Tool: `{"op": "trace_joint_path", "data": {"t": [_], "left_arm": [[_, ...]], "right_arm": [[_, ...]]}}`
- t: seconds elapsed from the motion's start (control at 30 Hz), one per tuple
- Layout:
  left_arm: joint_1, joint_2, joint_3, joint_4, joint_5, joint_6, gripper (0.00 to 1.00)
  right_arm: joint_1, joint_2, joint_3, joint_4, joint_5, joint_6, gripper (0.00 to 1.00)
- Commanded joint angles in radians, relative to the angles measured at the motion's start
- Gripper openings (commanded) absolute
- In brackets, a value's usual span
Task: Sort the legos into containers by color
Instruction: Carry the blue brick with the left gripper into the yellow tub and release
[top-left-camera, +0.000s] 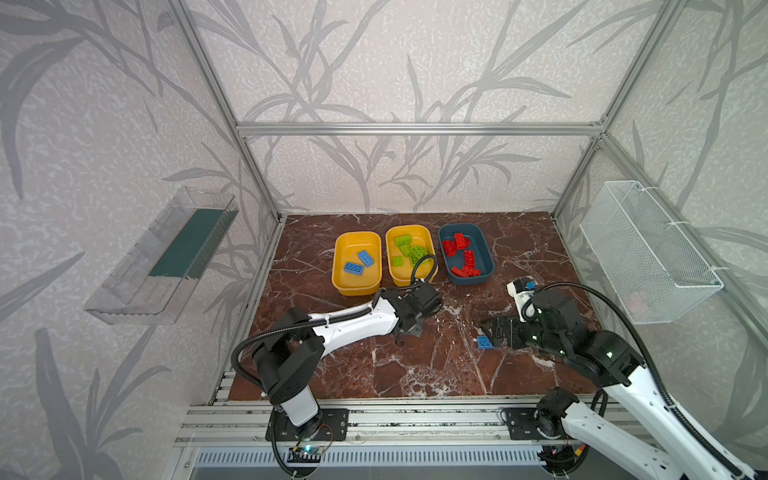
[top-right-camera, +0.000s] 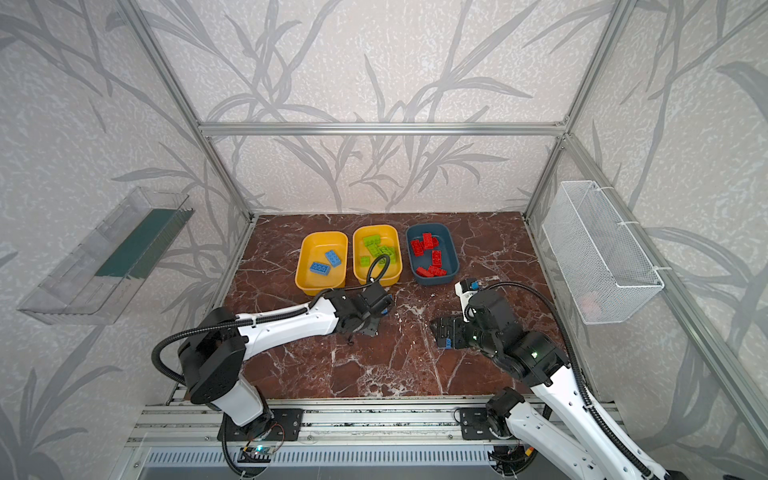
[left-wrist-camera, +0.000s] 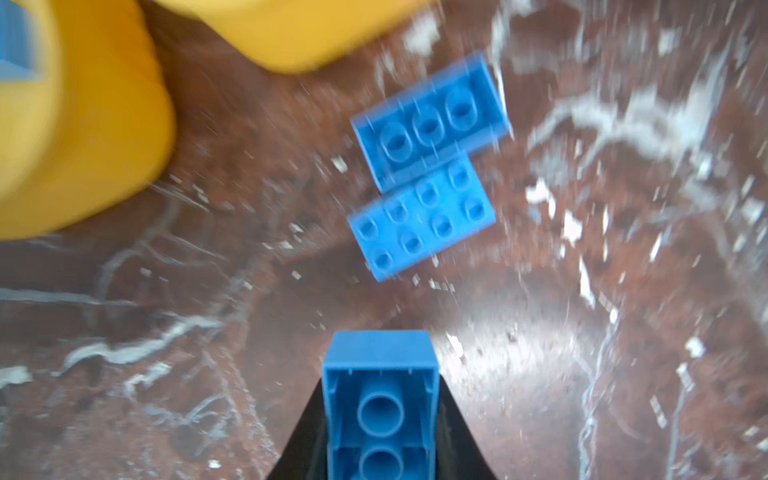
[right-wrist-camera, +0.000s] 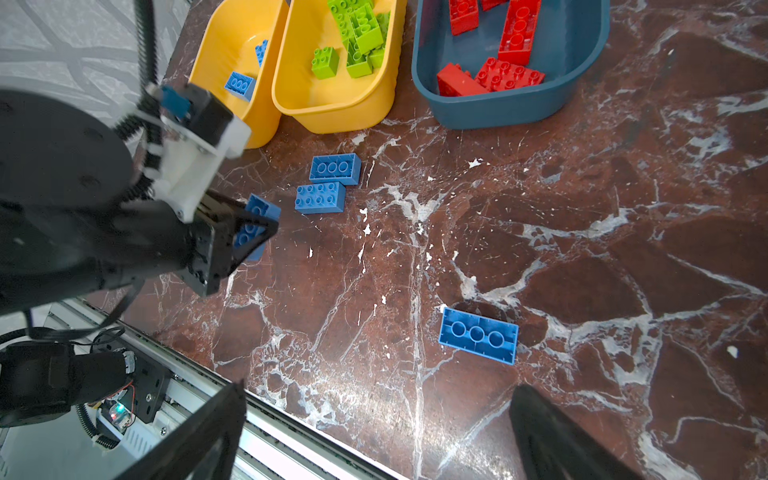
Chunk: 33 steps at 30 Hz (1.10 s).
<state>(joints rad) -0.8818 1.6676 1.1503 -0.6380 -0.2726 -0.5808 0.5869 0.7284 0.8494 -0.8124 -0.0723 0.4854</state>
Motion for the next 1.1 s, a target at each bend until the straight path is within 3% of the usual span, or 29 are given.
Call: {"op": "trace_joint_path", "data": {"t": [0.0, 0.33, 0.47, 0.83, 1.07], "left_arm": [[0.087, -0.025, 0.08, -0.08, -0.048, -0.017, 0.17], [0.395, 0.064, 0.316, -0.121, 0.029, 0.034, 0.17], [0.493, 0.142, 0.386, -0.123, 0.054, 0.039, 0.17], [0.63, 0.391, 0.589, -0.158, 0.118, 0.058, 0.2], [0.673, 0.542, 0.785, -0.229, 0.046, 0.116, 0.4]], "right_arm": [[0.002, 0.029, -0.012, 0.042, -0.011, -0.008, 0.99], [0.002, 0.222, -0.007, 0.207, -0.097, -0.019, 0.99], [0.005, 0.305, 0.011, 0.236, -0.069, -0.022, 0.99], [0.029, 0.432, 0.027, 0.295, -0.02, -0.011, 0.99], [0.071, 0.499, 0.039, 0.295, 0.014, -0.001, 1.0]]}}
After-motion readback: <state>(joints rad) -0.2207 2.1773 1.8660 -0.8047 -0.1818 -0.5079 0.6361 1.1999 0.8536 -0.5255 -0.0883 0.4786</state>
